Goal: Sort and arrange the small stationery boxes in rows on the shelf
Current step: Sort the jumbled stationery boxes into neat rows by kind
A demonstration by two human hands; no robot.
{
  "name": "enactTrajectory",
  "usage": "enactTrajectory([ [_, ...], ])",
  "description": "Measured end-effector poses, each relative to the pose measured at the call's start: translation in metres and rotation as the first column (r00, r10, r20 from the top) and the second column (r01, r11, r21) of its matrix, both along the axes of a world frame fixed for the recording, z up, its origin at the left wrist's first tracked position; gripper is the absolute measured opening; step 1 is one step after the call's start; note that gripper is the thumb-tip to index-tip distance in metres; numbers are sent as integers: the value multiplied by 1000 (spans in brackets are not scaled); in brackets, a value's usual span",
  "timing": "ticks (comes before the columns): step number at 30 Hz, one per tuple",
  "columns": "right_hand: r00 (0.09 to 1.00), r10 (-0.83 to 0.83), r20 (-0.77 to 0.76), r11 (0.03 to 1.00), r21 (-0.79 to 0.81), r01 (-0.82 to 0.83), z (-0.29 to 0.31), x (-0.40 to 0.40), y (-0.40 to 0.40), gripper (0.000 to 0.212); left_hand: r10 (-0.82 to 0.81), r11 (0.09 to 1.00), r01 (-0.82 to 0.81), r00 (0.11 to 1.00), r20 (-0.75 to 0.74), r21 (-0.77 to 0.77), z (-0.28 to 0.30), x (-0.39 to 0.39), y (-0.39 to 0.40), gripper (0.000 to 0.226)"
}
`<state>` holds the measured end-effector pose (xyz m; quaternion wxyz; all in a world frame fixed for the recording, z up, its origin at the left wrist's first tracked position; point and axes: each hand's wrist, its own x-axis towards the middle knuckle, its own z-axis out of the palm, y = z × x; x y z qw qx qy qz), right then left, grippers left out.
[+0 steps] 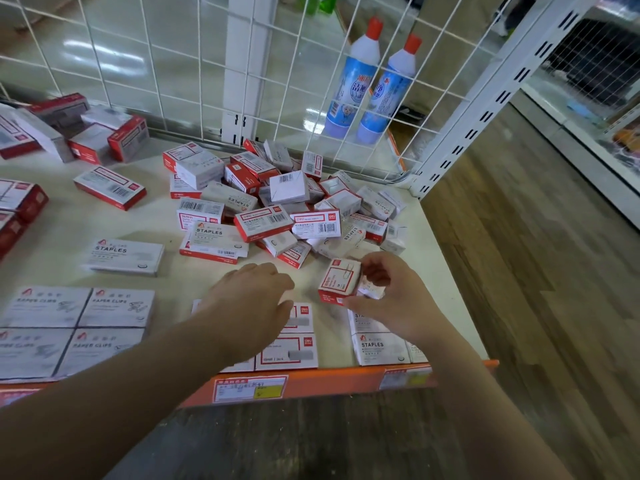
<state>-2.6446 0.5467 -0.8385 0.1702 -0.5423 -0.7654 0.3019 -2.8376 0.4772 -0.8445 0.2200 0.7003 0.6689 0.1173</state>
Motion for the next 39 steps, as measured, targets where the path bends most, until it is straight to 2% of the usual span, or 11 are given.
enactTrajectory([
  [6,998,48,-45,998,42,-46,10,-15,-15,52,151,985,-133,972,182,-107,11,-11,9,27],
  [14,985,146,-90,987,85,-138,2,-52,-29,55,155,970,-49,881,446,-240,11,-43,-3,32],
  [18,978,169,-121,981,121,-154,-2,-68,-32,56,208,966,-95,837,505,-240,13,-53,-9,25],
  [21,969,182,-170,981,101,-166,-3,-78,-33,56,250,962,-150,823,510,-229,13,-59,-12,21],
  [23,963,204,-178,979,33,-202,-2,-81,-33,52,276,956,-180,826,491,-233,12,-63,-15,21],
  [28,939,259,-224,947,-130,-293,2,-80,-20,34,301,949,-240,881,366,-204,12,-72,-21,29],
  [30,940,243,-238,945,-162,-285,4,-84,-16,26,288,951,-233,903,319,-201,13,-74,-23,29],
  [33,934,277,-225,920,-218,-325,8,-95,-13,26,220,966,-179,949,224,-188,15,-76,-24,27],
  [37,927,325,-187,903,-229,-363,12,-105,-15,28,190,971,-161,969,161,-178,14,-76,-25,29],
  [39,929,313,-197,911,-213,-352,11,-106,-17,25,228,965,-194,953,200,-177,11,-76,-27,31],
])
